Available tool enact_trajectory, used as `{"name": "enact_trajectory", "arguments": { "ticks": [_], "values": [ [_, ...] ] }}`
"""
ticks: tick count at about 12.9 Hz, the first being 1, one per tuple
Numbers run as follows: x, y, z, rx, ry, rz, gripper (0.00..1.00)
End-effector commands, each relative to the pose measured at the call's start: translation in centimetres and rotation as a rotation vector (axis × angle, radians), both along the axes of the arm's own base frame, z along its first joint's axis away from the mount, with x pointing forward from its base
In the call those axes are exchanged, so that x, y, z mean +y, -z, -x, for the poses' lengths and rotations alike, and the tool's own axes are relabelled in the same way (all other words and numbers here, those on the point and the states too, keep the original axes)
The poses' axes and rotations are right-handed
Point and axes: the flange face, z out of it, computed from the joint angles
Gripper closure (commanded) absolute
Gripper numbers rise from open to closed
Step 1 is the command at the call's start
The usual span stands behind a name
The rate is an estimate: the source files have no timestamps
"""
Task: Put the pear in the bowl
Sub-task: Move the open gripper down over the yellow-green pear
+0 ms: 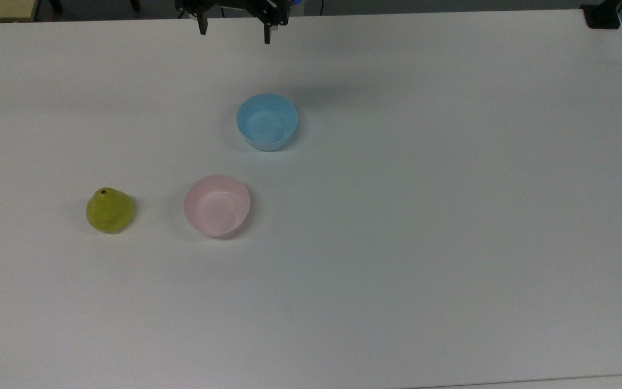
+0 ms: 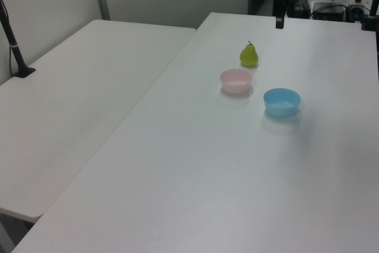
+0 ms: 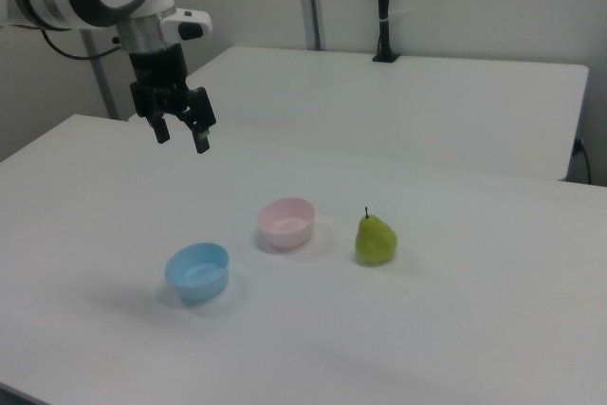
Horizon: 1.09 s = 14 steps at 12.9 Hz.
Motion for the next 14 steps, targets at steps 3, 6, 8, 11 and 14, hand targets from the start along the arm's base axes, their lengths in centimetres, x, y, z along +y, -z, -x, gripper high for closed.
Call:
{"name": "enact_trajectory", "arguments": {
  "ticks": [3,6,8,11,14],
  "values": [
    [-0.3,-0.3,-0.2,-0.003,0.009,-0.018,0.00],
    [-0.8,-0.4,-0.1,-0.006,0.018,-0.018,0.00],
    [-2.9,-0.8,-0.4,-0.024,0.052,-0.020,0.00],
    [-7.8,-0.1,-1.7,-0.077,0.059,-0.021,0.00],
    [-12.0,1.9,-4.2,-0.139,0.091,-0.014,0.00]
  ]
}}
